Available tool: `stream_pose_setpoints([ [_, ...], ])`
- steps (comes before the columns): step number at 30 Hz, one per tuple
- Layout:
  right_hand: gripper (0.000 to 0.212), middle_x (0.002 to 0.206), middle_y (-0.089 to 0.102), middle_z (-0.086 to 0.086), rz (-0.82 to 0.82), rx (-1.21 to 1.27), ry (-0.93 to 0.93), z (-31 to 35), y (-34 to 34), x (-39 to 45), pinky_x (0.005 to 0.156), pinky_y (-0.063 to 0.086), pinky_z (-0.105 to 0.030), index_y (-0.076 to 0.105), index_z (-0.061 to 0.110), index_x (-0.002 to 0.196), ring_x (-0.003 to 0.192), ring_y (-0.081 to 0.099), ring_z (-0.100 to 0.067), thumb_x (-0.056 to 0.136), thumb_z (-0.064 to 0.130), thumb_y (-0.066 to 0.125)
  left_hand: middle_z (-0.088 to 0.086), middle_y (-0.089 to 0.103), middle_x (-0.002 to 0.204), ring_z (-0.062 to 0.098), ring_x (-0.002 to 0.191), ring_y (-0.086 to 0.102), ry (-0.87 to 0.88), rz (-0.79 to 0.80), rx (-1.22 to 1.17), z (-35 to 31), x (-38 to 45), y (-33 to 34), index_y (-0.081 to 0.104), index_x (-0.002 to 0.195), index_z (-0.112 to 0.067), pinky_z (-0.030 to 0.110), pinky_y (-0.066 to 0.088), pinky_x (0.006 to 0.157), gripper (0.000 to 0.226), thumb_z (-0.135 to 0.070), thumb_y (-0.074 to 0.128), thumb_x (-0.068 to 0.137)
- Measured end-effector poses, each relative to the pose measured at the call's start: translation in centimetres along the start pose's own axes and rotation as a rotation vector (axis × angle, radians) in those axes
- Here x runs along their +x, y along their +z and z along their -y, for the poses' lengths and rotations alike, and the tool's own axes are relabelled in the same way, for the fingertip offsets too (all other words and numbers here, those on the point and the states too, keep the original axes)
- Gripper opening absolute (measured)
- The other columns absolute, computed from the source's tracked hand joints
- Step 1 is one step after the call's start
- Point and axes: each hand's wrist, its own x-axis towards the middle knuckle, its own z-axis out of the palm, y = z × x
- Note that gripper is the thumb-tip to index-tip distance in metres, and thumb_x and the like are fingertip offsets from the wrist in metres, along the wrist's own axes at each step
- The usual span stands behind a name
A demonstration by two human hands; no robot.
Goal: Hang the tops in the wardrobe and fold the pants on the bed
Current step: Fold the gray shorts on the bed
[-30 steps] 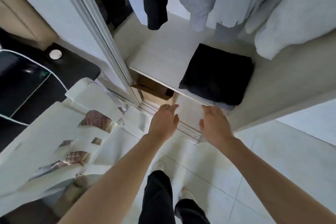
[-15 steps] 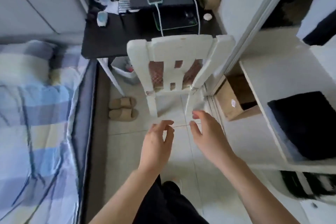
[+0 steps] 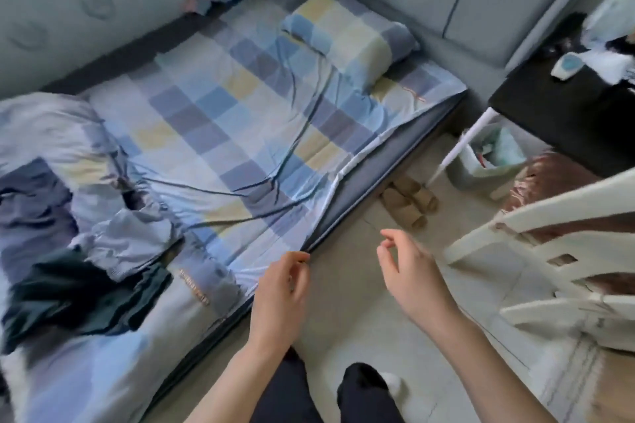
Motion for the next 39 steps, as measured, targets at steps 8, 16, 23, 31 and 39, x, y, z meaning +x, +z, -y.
stream_pose_setpoints([
  [8, 0.029, 0.112, 0.061, -0.005, 0.327, -0.075, -0.196, 15.1, 17.1, 6.9, 0.080, 0.032, -0.020, 0.054, 0.009, 0.124, 0.109, 0.054, -0.024, 0.097, 0.018, 0.050, -0.011, 0.064, 0.076, 0.002, 0.071, 0.060, -0.309, -0.246, 0.029, 15.0, 5.7, -17.3, 0.063, 0.099, -0.029, 0.013, 0.039, 0.060, 0.017, -0.015, 0.057, 0.094],
  [16, 0.030, 0.114, 0.062, -0.004, 0.615, -0.224, -0.351, 25.5, 31.3, 13.5, 0.084, 0.038, -0.031, 0.054, 0.012, 0.123, 0.109, 0.055, -0.023, 0.097, 0.025, 0.049, 0.003, 0.070, 0.103, 0.021, 0.097, 0.061, -0.691, -0.348, -0.051, 27.5, 11.5, -26.1, 0.068, 0.107, -0.015, 0.029, 0.044, 0.081, 0.023, -0.010, 0.055, 0.089],
  [23, 0.025, 0.113, 0.064, -0.008, 0.793, -0.349, -0.428, 29.3, 45.5, 19.2, 0.084, 0.043, -0.033, 0.058, 0.010, 0.112, 0.105, 0.058, -0.026, 0.097, 0.027, 0.049, 0.006, 0.066, 0.113, 0.025, 0.106, 0.057, -0.952, -0.435, -0.274, 37.6, 16.3, -27.9, 0.064, 0.110, -0.014, 0.033, 0.046, 0.091, 0.021, -0.014, 0.056, 0.091],
  [31, 0.043, 0.127, 0.056, -0.012, 0.872, -0.435, -0.431, 28.0, 60.2, 24.8, 0.088, 0.043, -0.035, 0.049, 0.005, 0.127, 0.113, 0.054, -0.028, 0.097, 0.036, 0.049, 0.008, 0.060, 0.125, 0.026, 0.115, 0.054, -1.045, -0.544, -0.329, 48.2, 21.0, -26.2, 0.056, 0.126, -0.012, 0.033, 0.041, 0.097, 0.036, -0.020, 0.059, 0.092],
  [39, 0.068, 0.138, 0.043, -0.021, 0.874, -0.520, -0.345, 26.6, 69.0, 28.2, 0.098, 0.042, -0.040, 0.033, -0.003, 0.137, 0.125, 0.045, -0.036, 0.095, 0.047, 0.051, 0.011, 0.052, 0.137, 0.030, 0.123, 0.052, -1.071, -0.650, -0.505, 54.1, 27.0, -25.0, 0.039, 0.144, -0.009, 0.036, 0.042, 0.104, 0.063, -0.028, 0.063, 0.088],
])
